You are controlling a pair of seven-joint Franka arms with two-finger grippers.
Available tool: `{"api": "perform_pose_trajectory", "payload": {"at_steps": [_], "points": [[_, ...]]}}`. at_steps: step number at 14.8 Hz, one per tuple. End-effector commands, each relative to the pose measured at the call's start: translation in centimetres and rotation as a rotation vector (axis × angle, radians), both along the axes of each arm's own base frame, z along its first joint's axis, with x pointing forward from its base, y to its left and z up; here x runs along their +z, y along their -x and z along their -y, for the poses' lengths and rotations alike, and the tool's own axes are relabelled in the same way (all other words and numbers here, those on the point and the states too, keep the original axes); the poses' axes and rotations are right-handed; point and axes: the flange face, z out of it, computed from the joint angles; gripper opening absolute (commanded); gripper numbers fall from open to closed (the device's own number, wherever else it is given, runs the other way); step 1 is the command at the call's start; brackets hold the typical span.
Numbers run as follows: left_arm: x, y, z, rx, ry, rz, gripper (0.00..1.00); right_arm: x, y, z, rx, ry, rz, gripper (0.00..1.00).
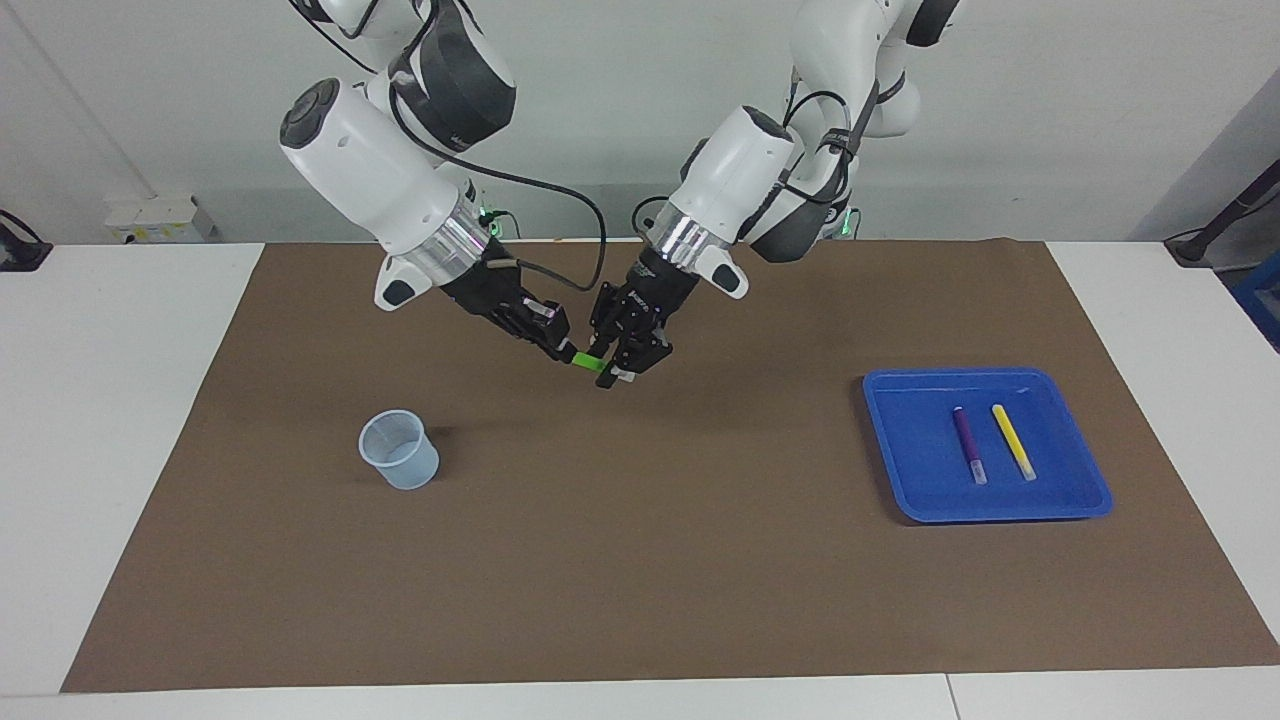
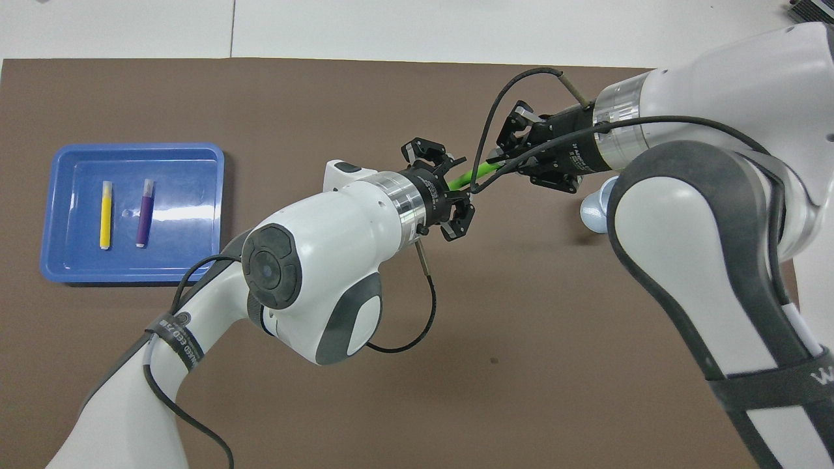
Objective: Right arm passes pens to left for tray arrangement
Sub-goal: 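Close the left gripper on the green pen and open the right gripper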
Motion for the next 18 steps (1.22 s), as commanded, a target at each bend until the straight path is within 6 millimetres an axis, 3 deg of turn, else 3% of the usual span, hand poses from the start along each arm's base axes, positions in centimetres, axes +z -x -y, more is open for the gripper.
{"api": "perform_pose_trajectory", "payload": {"at_steps": [1,6,8,10,11,12,15,16,18], "points": [[0.0,-0.5,0.2,-0.011,-0.016,-0.005,0.35,0.2,0.4,0.2,-0.017,-0.021,-0.012,0.00],[0.0,-0.4,0.2,-0.017,-0.023,-0.003,0.07,0.2,0.4,0.2,-0.017,-0.021,-0.013,0.00],[-0.1,-0.4,0.2,-0.018,-0.025,-0.005,0.00,0.2,0.4,0.2,-0.017,-0.021,-0.013,0.00],[0.1,-0.4,0.2,-0.023,-0.033,0.007,0.00,0.2,0.5,0.2,-0.017,-0.021,-0.014,0.00],[0.0,-0.4,0.3,-0.028,-0.041,0.013,0.00,0.2,0.5,0.2,-0.019,-0.021,-0.015,0.05],[0.1,-0.4,0.3,-0.032,-0.045,0.019,0.00,0.3,0.5,0.2,-0.020,-0.021,-0.014,0.14],[0.1,-0.9,-0.4,-0.046,-0.061,0.041,0.00,0.5,0.5,0.1,-0.043,-0.024,-0.027,0.84],[0.1,-1.0,-0.4,-0.056,-0.067,0.050,0.00,0.7,0.5,0.1,-0.048,-0.020,-0.026,1.00],[0.2,-1.0,-0.4,-0.088,-0.085,0.079,0.00,1.5,0.5,1.2,-0.049,-0.009,-0.016,1.00]]}}
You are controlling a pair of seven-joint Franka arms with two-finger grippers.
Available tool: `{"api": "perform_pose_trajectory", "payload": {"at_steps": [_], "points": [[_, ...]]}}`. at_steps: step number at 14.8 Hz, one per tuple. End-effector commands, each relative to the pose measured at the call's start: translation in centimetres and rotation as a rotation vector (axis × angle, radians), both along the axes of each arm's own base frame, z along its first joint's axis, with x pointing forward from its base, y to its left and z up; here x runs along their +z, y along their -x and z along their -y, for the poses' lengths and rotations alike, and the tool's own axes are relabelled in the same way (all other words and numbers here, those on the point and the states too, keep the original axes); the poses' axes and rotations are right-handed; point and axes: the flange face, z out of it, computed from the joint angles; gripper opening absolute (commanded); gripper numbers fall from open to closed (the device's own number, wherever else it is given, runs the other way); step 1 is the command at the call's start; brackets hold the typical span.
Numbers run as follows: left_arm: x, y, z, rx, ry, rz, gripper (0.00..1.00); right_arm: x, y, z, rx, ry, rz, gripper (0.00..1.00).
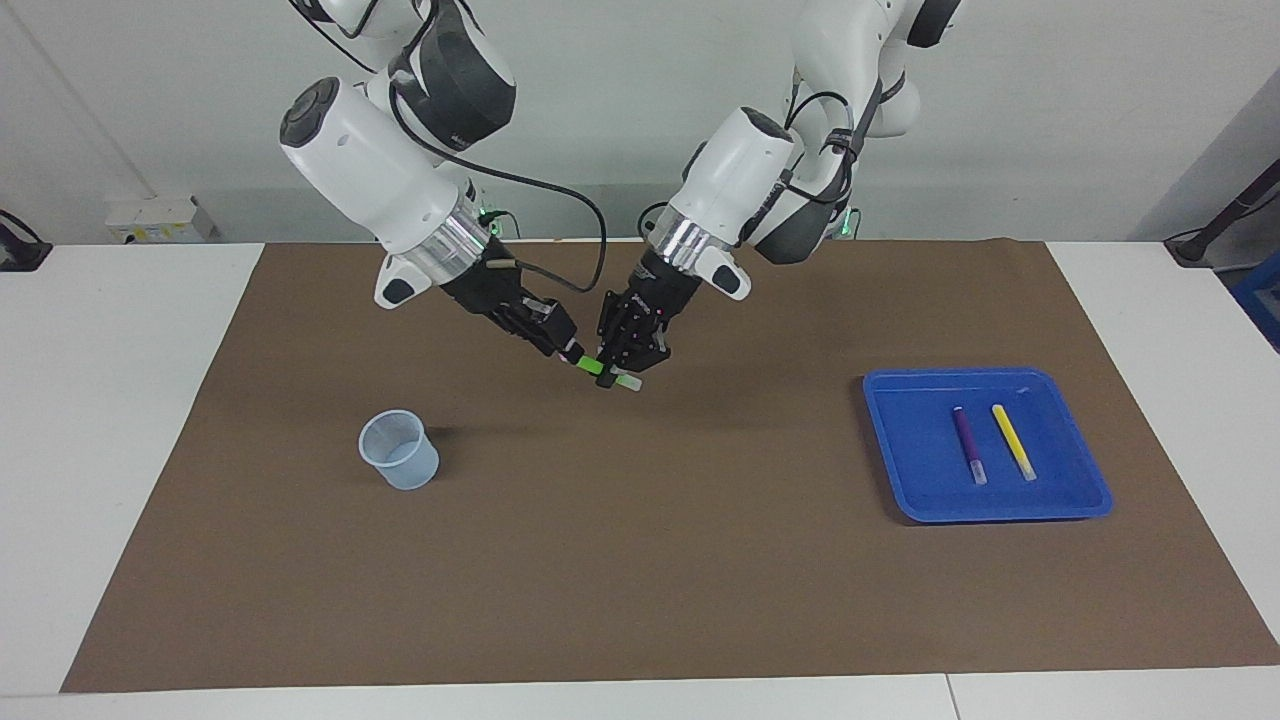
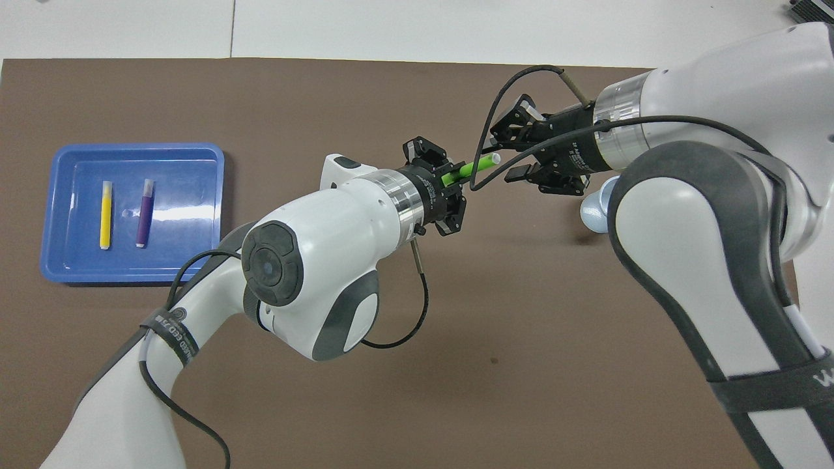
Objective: Right arm passes pens to left for tray arrangement
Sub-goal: 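Close the left gripper on the green pen and open the right gripper, then carry the green pen with the left gripper over the tray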
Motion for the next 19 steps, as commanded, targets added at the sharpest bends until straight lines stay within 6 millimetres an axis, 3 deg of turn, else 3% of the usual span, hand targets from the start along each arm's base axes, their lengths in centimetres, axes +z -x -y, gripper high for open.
{"api": "perform_pose_trajectory", "payload": {"at_steps": [1,5,10,13,17,19], "points": [[0.3,-0.6,0.0,-0.057,-0.037,0.040,0.00,1.4,0.5,1.9,-0.014,0.011,-0.004,1.00],[-0.6,-0.1,-0.1,-0.270,-0.184,0.111,0.00,2.3,1.2,6.8,0.170,0.221,0.073,1.00],[-1.4,0.1,-1.0,-0.437,-0.369,0.122,0.00,3.1,2.1,15.3,0.434,0.440,0.106,1.00],[-2.2,-1.6,-4.5,-0.553,-0.492,0.117,0.00,3.1,2.6,18.9,0.489,0.513,0.072,1.00],[-3.1,-4.5,-11.1,-0.690,-0.591,0.110,0.00,3.5,3.0,19.8,0.487,0.548,0.057,1.00],[-3.3,-5.2,-13.4,-0.779,-0.632,0.131,0.00,3.6,3.1,19.7,0.488,0.545,0.060,1.00]]}}
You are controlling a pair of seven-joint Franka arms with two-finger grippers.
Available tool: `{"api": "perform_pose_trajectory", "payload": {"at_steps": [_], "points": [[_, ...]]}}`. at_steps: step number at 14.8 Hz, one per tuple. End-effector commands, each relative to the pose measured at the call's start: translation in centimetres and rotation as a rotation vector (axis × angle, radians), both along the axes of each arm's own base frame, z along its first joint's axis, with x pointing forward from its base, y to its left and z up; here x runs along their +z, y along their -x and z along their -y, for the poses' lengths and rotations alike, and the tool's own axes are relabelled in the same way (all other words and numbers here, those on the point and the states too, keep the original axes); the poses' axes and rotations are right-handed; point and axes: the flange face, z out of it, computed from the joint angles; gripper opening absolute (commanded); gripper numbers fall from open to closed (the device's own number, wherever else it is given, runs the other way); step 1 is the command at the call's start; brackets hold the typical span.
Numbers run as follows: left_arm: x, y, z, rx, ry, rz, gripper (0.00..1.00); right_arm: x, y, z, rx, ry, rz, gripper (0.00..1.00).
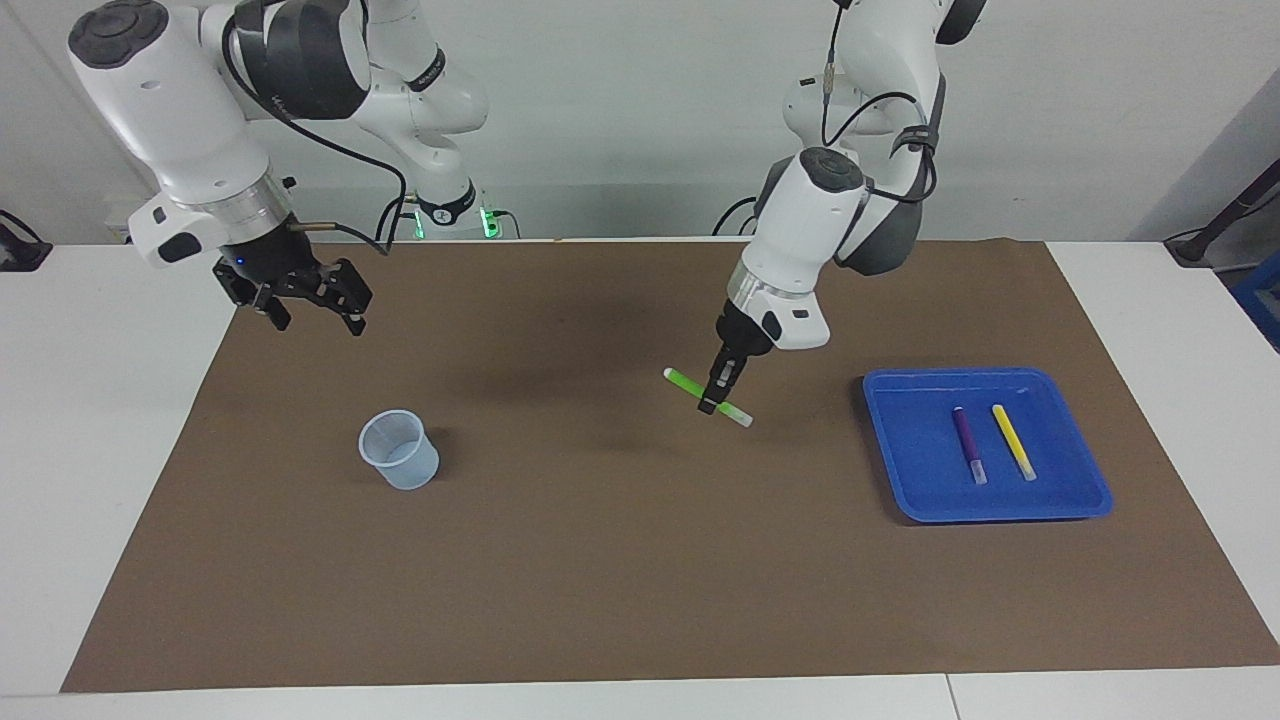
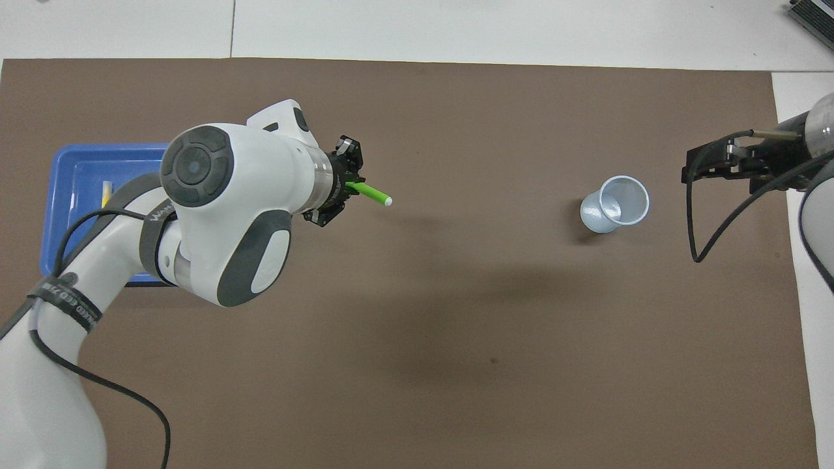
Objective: Right arm passes pens to left for tray arrangement
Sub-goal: 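Carry the green pen with the left gripper over the tray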
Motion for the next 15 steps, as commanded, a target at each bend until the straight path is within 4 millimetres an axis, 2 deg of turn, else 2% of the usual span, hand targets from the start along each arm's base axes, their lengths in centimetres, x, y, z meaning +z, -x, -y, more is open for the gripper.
{"api": "perform_pose_trajectory", "payload": {"at_steps": [1,2,5,7,11,14,15], "points": [[0.5,-0.2,-3.0,-0.163,-0.086,0.018,0.00,0.5,0.7,0.0,0.022,0.021,-0.006,1.00],[-0.1,-0.8,-5.3,-0.222,-0.113,0.018,0.00,0.4,0.7,-0.2,0.023,0.020,-0.009,1.00],[-0.3,-2.1,-10.6,-0.331,-0.160,0.028,0.00,0.5,0.7,0.2,0.019,0.021,-0.009,1.00],[-0.8,-2.6,-13.3,-0.396,-0.182,0.027,0.00,0.4,0.7,0.3,0.017,0.021,-0.013,1.00],[-2.2,-2.1,-18.9,-0.585,-0.236,0.018,0.00,0.4,0.8,0.2,0.019,0.021,-0.015,1.00],[-2.4,-2.3,-23.3,-0.740,-0.263,0.035,0.00,0.4,0.8,0.1,0.019,0.020,-0.018,1.00],[-3.0,-2.1,-24.0,-0.800,-0.270,0.044,0.00,0.4,0.8,0.1,0.020,0.021,-0.018,1.00]]}}
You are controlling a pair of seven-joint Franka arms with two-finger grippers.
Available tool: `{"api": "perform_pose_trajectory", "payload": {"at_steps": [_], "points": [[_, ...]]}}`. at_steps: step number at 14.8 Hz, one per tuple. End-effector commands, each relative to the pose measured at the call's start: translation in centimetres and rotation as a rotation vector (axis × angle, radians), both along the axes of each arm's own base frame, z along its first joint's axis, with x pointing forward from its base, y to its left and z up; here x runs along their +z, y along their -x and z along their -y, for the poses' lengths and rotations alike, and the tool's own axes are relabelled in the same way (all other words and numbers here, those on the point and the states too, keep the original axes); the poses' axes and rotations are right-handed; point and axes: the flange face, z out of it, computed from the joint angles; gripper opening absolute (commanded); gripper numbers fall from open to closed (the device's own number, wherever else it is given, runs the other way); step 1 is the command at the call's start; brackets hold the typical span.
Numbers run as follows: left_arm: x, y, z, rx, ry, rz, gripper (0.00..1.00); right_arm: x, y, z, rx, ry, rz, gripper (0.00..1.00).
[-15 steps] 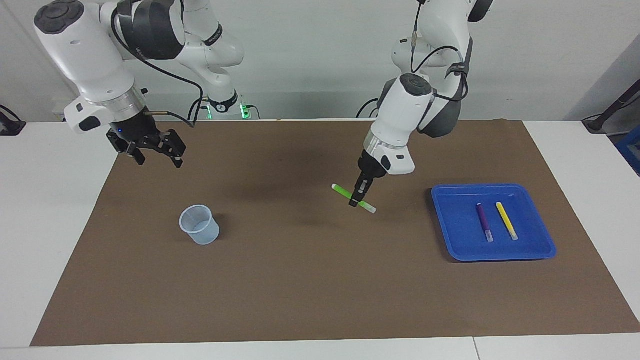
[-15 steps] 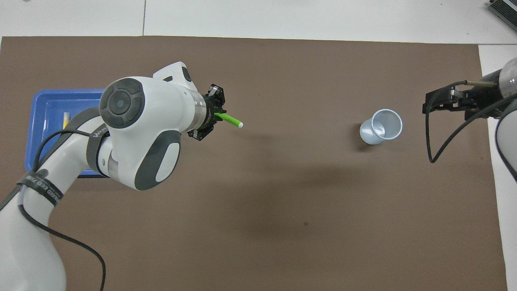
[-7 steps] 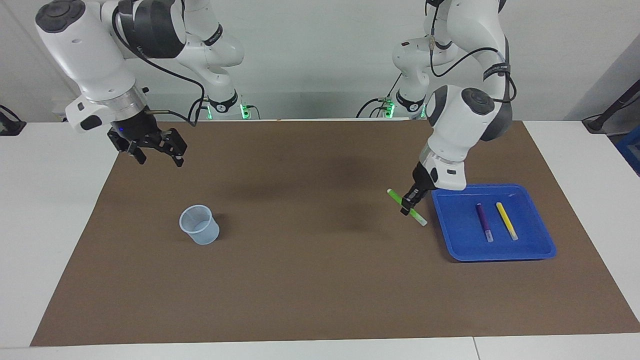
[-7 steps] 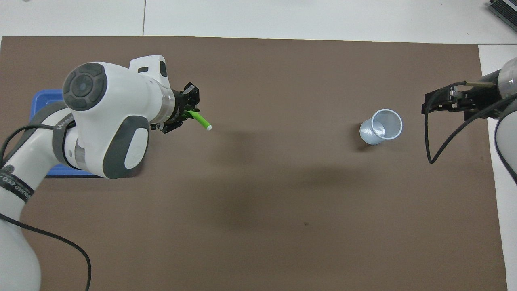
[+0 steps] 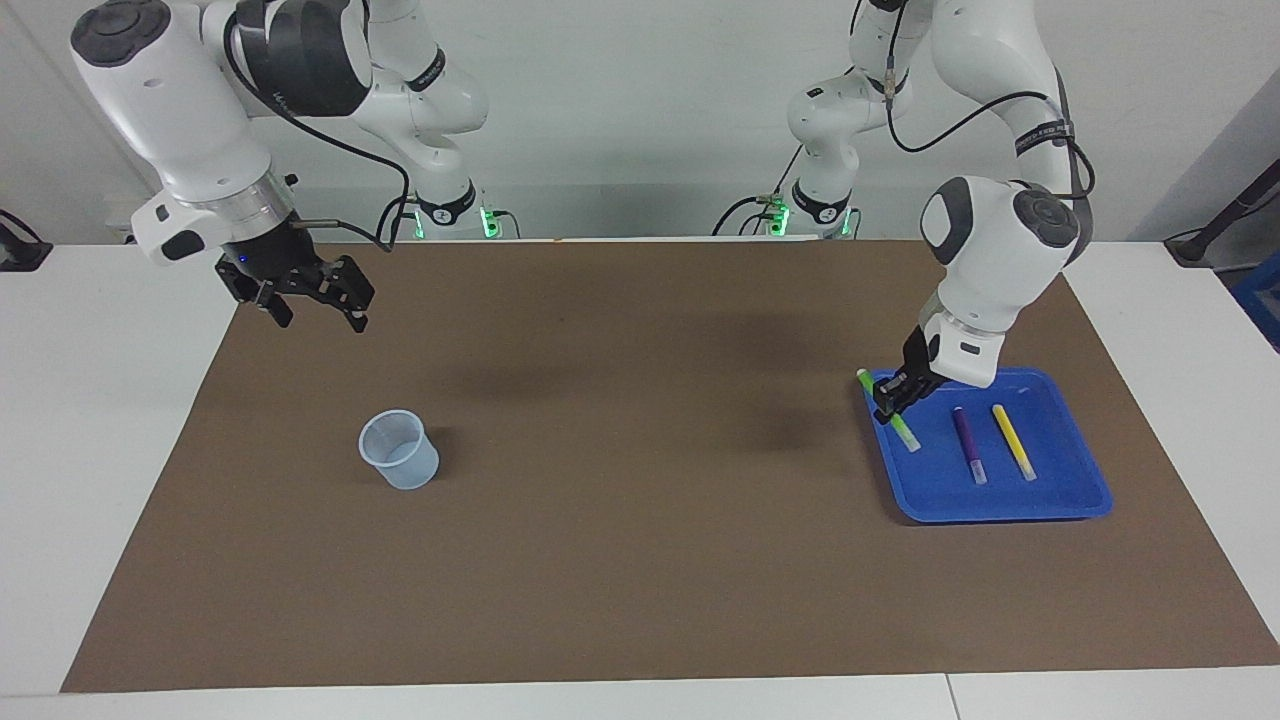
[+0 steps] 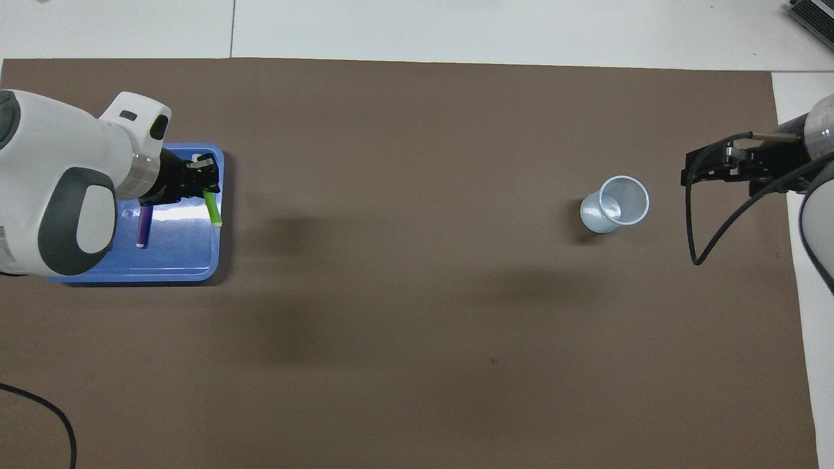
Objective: Right arm passes pens to left for tray arrangement
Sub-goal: 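Lower the green pen into the tray beside the purple pen and release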
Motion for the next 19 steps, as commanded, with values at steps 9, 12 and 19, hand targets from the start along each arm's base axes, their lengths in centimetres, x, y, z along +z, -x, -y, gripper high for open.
{"api": "perform_pose_trajectory", "payload": {"at_steps": [9,12,19], "points": [[-8.1,-1.0,-7.3,-0.360,-0.106,0.048,0.00,0.3,0.7,0.3,0.017,0.021,-0.010,1.00],[-10.6,-1.3,-7.0,-0.380,-0.108,0.059,0.00,0.4,0.8,0.3,0.017,0.021,-0.015,1.00],[-12.3,-0.6,-7.4,-0.373,-0.103,0.039,0.00,0.4,0.8,0.3,0.017,0.021,-0.015,1.00]]}}
